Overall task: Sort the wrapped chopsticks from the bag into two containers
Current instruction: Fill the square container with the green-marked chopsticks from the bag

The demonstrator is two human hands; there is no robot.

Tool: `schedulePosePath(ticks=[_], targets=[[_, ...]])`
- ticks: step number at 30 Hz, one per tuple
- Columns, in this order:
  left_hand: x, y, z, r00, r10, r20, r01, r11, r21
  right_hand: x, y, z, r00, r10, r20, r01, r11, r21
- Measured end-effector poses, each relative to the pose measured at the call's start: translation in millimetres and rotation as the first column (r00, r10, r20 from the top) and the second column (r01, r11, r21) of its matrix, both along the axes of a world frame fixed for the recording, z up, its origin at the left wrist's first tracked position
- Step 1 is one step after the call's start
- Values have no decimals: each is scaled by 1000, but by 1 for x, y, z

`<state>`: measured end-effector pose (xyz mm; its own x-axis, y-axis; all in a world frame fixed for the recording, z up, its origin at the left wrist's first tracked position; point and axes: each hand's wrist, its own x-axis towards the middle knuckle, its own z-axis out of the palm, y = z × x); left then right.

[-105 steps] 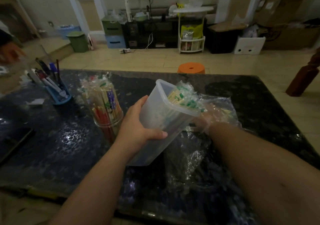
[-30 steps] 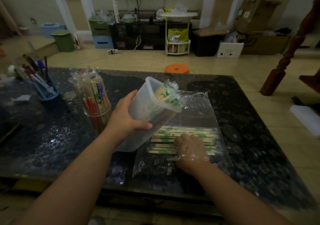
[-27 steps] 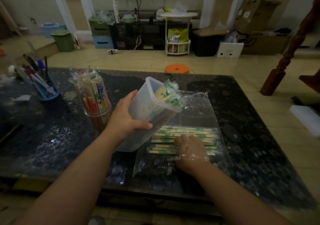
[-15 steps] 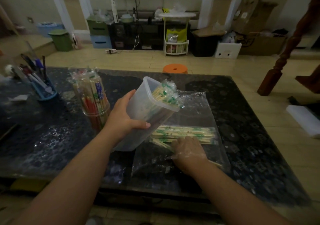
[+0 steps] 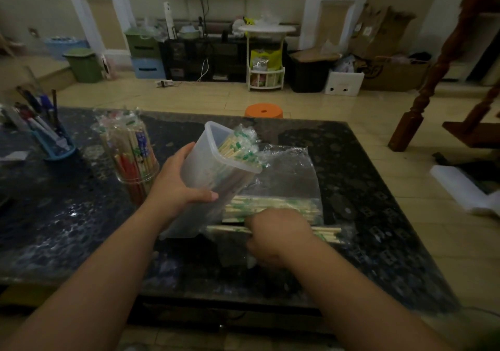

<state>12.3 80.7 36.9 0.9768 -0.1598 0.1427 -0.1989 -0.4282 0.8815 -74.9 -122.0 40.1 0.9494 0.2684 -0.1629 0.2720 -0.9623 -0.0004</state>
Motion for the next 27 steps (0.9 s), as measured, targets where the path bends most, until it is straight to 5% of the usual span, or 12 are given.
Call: schedulePosePath(ticks=[5,9,12,14,21,22,24,27], targets=[[1,0,-1,1000,-3,7,3,1000,2,-11,-2,48,996,67,-52,-65,997,51],[1,2,0,999,-8,-32,7,1000,-13,-8,-8,68,975,-42,218,22,996,89],[1,4,0,999,-14,-41,12,999,-50,3,-20,61,867,-199,457,112,971,210],[0,4,0,999,-15,-45,13,998,-56,12,-28,49,783,-169,599,110,985,134],[-1,2,2,999,-35,-32,34,999,-15,17,-34,39,717,-320,620,118,931,344],[-1,1,3,999,-36,-27,36,999,-3,19,-35,41,713,-380,589,83,880,467],[-2,0,5,999,-39,-23,39,999,3,18,-36,47,730,-514,449,-69,599,798],[-4,0,5,999,-42,-29,43,999,4,21,-33,53,632,-630,452,-251,385,888]])
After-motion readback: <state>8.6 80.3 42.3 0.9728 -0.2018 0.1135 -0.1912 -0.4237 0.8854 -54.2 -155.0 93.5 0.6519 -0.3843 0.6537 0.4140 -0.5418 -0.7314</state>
